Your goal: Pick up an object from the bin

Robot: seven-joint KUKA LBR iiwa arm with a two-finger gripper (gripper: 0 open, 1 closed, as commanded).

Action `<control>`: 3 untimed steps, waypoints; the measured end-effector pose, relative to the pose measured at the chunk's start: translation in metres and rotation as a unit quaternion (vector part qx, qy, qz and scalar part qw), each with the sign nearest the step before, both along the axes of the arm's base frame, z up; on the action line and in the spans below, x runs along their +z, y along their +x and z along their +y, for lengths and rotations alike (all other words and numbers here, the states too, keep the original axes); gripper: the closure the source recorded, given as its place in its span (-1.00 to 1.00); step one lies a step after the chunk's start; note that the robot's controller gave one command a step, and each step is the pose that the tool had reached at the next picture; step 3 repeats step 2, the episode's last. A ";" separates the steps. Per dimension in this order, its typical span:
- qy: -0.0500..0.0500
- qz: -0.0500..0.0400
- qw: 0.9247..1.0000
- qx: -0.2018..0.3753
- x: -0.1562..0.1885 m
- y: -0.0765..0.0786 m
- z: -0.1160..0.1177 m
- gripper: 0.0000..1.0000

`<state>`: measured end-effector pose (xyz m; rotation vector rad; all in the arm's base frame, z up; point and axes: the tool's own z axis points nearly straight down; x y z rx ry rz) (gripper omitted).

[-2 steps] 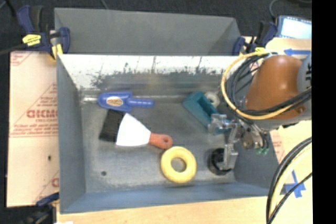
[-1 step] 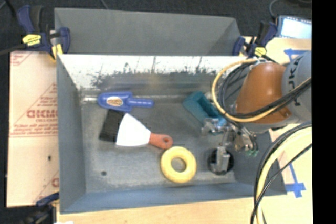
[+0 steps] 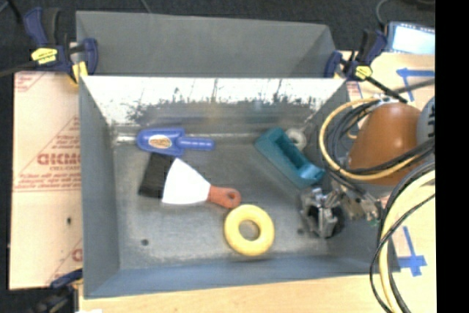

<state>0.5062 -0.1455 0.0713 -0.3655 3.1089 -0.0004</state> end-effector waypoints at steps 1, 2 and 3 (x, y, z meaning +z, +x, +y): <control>0.000 0.000 1.000 0.000 0.000 0.000 0.000 1.00; 0.000 -0.002 1.000 0.002 0.135 0.023 -0.002 1.00; 0.000 -0.002 1.000 0.002 0.135 0.023 -0.002 1.00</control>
Offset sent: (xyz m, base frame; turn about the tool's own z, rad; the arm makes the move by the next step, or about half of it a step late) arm 0.0215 -0.0014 0.1338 -0.0071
